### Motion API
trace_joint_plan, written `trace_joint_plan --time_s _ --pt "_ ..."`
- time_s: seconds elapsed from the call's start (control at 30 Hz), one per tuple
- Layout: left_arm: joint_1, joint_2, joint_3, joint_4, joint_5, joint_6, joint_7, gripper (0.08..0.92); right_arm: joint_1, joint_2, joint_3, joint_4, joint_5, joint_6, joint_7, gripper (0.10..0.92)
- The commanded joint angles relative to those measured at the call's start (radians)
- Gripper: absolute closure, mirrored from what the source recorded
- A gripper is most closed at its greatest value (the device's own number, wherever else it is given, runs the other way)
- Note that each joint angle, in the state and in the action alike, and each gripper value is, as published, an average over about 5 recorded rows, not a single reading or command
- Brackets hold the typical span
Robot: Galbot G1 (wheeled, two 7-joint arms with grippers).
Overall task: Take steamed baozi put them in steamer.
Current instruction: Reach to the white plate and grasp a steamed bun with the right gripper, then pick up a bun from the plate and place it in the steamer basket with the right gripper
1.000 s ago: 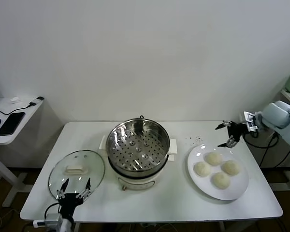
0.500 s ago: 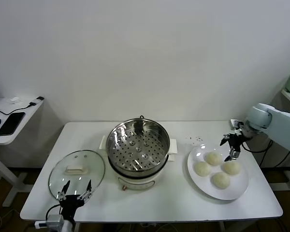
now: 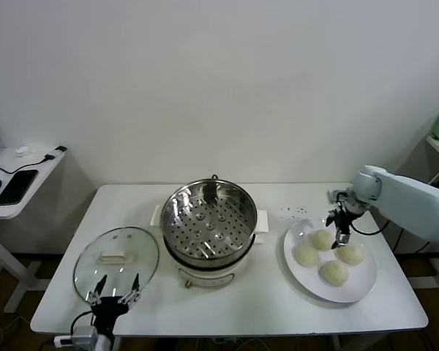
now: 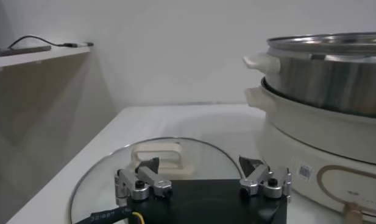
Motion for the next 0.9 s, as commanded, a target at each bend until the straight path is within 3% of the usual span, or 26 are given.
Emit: trace_joint_plan --time_s 0.03,0.37,0.63,0.9 --pt "0.0 -0.002 0.0 -0.003 0.001 0.001 0.0 0.177 -0.035 0.053 0.008 -0.059 -0.04 -0.01 0.012 0.218" --pt "0.008 -0.005 0.003 -0.018 0.003 0.0 -0.001 0.177 -0.018 0.029 0.028 0.001 -0.033 -0.005 0.026 0.407" --pt "0.024 -0.014 0.017 -0.047 0.014 0.001 0.0 0.177 0.353 -0.056 -0.164 0.193 0.05 0.074 -0.036 0.414" --pt "0.02 -0.014 0.027 -0.059 0.022 0.006 0.001 0.177 0.768 0.118 -0.334 0.342 0.159 0.339 -0.099 0.414"
